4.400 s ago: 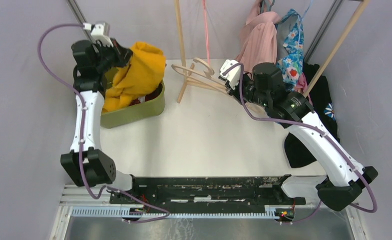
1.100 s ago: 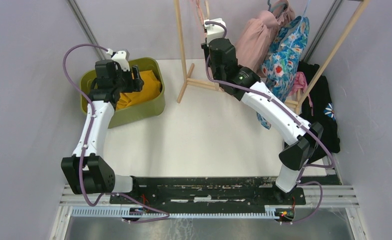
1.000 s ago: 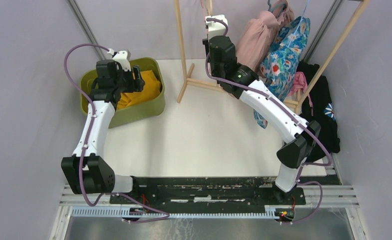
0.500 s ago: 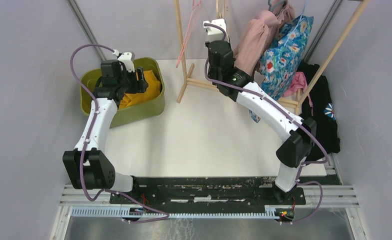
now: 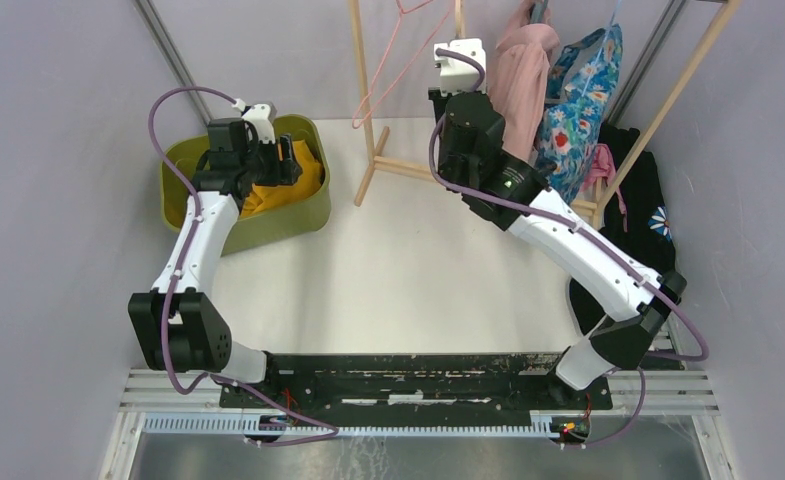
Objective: Remove the skirt from the hanger
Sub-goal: Place the hanger at the clothesline.
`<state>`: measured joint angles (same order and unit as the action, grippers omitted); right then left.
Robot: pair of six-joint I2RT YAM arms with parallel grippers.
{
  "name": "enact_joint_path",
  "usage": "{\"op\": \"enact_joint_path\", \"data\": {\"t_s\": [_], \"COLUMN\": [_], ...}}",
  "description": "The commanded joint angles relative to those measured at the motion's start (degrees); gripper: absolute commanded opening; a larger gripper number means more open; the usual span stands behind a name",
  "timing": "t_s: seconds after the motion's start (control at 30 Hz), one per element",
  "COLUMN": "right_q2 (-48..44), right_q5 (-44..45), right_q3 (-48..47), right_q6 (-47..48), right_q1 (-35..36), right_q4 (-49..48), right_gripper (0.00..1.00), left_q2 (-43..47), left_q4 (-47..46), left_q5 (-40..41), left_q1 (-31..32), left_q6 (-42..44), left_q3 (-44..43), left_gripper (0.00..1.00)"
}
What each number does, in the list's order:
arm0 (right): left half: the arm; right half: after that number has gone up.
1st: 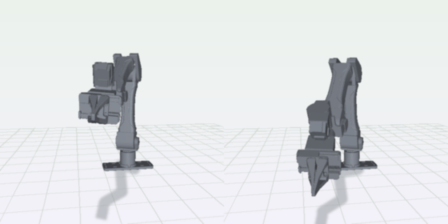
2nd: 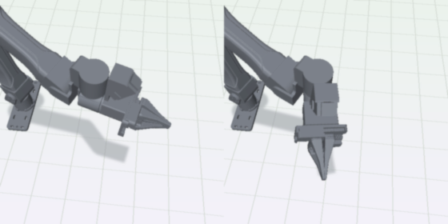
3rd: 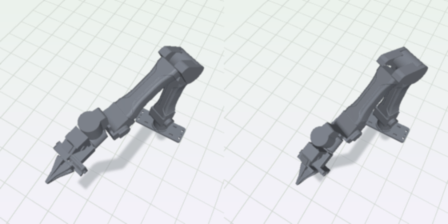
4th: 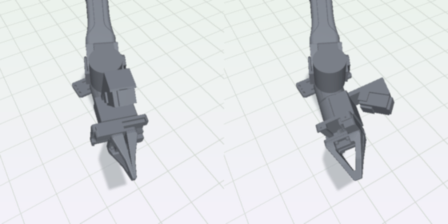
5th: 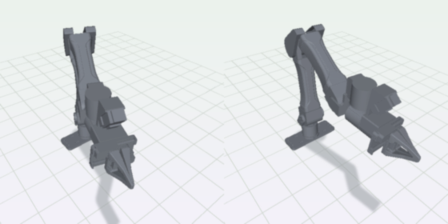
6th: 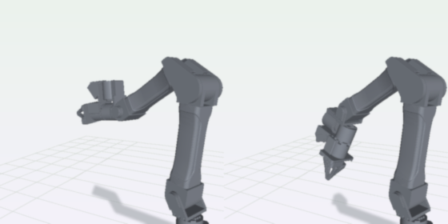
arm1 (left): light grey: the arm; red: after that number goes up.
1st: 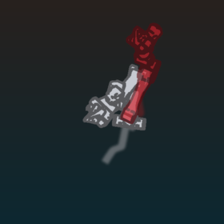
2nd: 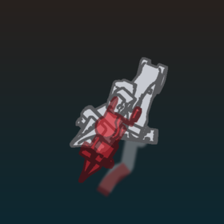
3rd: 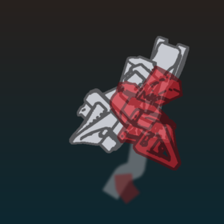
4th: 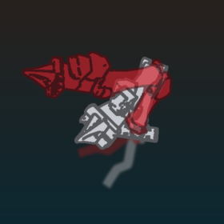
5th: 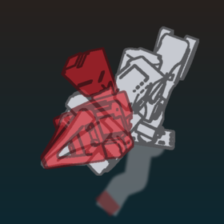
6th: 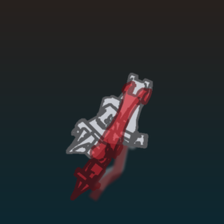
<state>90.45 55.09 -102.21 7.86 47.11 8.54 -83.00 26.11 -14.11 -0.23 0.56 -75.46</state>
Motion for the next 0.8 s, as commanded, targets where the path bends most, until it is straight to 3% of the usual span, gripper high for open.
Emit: {"op": "enact_joint_path", "data": {"t_s": [0.0,0.27,0.4,0.77], "right_q2": [0.5,2.41,4.2,6.38], "right_q5": [-2.33,-2.39,-5.12,1.72], "right_q3": [-5.75,-8.22,-10.98,-8.53], "right_q6": [-5.38,-2.79,-6.47,3.75], "right_q1": [1.72,7.63,9.35,10.97], "right_q4": [2.47,-0.39,3.94,-7.89], "right_gripper": [0.01,0.01,0.01,0.01], "left_q2": [0.5,1.16,0.92,1.05], "left_q4": [-1.82,-1.86,-1.94,-2.17], "left_q5": [-1.23,-0.64,-0.88,-1.09], "left_q1": [0.3,0.33,0.32,0.67], "left_q6": [1.55,1.9,1.82,1.9], "left_q3": [-1.73,-0.96,-1.01,-0.56], "left_gripper": [0.69,0.69,0.69,0.69]}}
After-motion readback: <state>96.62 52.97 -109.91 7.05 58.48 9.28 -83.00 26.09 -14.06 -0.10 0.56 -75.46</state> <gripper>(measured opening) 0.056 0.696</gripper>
